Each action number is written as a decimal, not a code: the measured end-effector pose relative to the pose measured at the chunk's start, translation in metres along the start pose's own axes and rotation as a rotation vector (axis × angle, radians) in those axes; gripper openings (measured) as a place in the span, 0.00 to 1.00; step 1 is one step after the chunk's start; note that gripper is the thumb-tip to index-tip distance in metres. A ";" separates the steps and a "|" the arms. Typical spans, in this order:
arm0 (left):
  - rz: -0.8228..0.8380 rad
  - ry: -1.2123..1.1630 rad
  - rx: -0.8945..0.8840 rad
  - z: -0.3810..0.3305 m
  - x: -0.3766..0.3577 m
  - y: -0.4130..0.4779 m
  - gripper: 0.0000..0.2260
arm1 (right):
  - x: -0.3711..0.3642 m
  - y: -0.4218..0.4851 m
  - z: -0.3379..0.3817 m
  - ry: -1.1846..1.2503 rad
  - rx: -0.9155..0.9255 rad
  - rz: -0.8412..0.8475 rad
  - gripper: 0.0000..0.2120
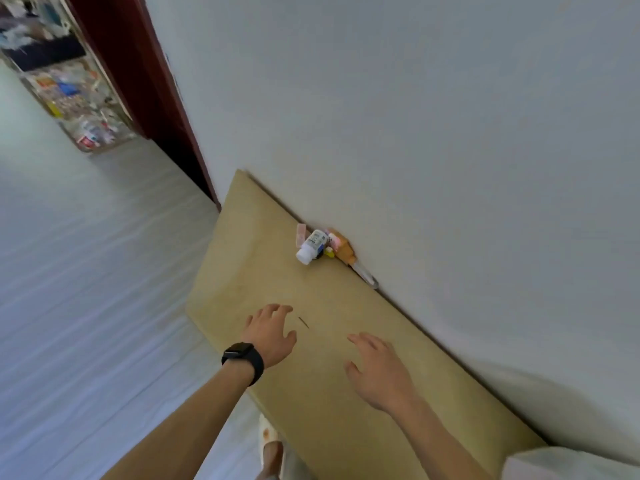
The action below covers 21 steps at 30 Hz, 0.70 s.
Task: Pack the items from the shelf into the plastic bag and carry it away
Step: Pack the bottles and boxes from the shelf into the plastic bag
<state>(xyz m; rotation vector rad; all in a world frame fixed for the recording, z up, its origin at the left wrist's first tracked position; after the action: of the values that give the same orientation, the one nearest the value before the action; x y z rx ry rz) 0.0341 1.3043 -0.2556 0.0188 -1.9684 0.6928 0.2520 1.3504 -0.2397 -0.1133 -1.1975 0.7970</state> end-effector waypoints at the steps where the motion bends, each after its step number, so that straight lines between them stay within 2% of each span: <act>1: 0.005 -0.011 0.001 0.004 0.007 0.020 0.26 | 0.000 0.021 0.002 0.015 -0.040 0.010 0.29; 5: -0.027 -0.024 -0.052 0.003 0.032 0.095 0.31 | 0.021 0.099 -0.001 0.071 -0.190 -0.132 0.34; 10: -0.104 -0.004 -0.180 -0.029 0.050 0.169 0.36 | 0.045 0.179 -0.005 0.019 -0.216 -0.275 0.35; 16: -0.065 0.087 -0.228 -0.046 0.037 0.217 0.33 | 0.065 0.232 0.027 -0.092 -0.093 -0.598 0.24; 18: -0.067 -0.014 -0.222 -0.039 0.037 0.221 0.30 | 0.057 0.244 0.032 -0.155 -0.138 -0.568 0.22; 21: -0.054 -0.155 -0.231 -0.031 0.043 0.211 0.27 | 0.046 0.251 0.030 -0.197 -0.209 -0.504 0.15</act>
<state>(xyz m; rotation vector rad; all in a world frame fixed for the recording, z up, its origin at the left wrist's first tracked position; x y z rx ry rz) -0.0252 1.5067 -0.3069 -0.0159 -2.1786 0.4363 0.1087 1.5519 -0.3116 0.0976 -1.4164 0.2439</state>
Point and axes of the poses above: each hand's wrist, its own y-axis towards the middle knuckle, its own x-axis out of the back of the hand, z = x × y, the point moved 7 cm from there along y, towards the middle knuckle, and after that the axes turned 3 degrees about y, right-handed, at the moved point
